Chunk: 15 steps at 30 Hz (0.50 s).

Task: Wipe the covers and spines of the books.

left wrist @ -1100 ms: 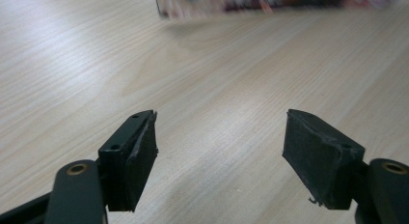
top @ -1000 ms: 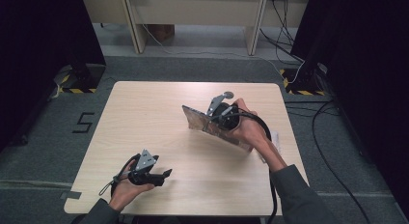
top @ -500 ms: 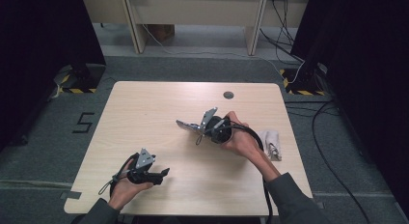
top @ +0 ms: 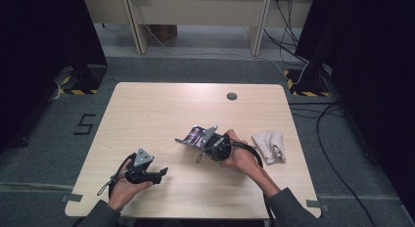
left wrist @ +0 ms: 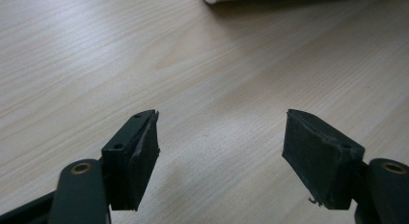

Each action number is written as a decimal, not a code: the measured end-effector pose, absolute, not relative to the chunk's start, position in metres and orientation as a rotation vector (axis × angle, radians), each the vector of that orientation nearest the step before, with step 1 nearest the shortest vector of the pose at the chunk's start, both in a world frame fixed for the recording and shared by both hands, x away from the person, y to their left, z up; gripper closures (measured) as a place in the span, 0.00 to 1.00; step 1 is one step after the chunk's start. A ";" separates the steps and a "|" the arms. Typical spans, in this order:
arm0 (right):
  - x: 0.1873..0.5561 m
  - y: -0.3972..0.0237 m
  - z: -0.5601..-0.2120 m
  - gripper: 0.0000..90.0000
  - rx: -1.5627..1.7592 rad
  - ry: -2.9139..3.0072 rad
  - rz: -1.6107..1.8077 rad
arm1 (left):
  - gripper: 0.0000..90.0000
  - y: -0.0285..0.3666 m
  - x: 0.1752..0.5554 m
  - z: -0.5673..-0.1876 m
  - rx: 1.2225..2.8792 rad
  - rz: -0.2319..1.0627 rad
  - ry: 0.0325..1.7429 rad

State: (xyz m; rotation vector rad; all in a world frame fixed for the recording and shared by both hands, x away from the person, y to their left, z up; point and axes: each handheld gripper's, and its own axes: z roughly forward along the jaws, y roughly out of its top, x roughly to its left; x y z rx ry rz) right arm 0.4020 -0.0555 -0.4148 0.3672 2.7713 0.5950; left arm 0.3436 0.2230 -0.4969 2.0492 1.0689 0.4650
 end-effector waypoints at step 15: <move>0.380 -0.055 -0.459 0.80 0.368 2.820 0.642 | 0.28 0.237 0.350 -0.496 2.002 0.480 1.179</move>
